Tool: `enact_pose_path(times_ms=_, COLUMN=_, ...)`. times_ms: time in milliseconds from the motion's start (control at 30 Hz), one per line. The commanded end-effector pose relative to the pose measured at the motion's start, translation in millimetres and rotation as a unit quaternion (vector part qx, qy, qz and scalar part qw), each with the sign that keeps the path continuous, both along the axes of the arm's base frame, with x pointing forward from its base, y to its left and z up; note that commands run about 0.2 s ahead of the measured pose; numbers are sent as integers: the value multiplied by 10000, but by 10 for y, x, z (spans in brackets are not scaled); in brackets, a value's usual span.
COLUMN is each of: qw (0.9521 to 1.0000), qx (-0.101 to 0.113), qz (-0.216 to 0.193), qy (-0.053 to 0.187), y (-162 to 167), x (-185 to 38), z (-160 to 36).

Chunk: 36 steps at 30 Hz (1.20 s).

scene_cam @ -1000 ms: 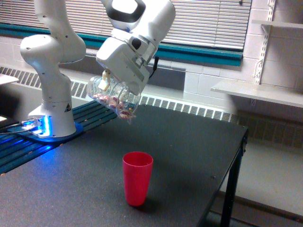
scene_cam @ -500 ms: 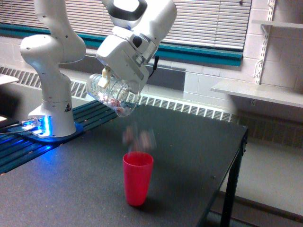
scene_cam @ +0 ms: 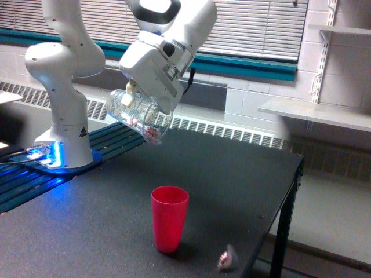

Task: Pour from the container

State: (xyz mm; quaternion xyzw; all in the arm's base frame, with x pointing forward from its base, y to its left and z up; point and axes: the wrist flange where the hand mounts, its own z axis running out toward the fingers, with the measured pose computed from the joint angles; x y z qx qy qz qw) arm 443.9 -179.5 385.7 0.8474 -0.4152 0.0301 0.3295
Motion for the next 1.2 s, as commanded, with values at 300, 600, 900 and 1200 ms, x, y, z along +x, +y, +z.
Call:
enact_pose_path(times_ms=300, qw=9999, qx=-64, qz=87, qy=46, y=-12, x=44, z=59)
enact_pose_path(times_ms=600, qw=9999, qx=-73, qz=118, qy=89, y=-30, x=13, z=58)
enact_pose_path(times_ms=900, qw=9992, qx=-297, qz=131, qy=249, y=18, x=52, z=377)
enact_pose_path(times_ms=1200, qw=9990, qx=-250, qz=190, qy=303, y=-1, x=71, z=321)
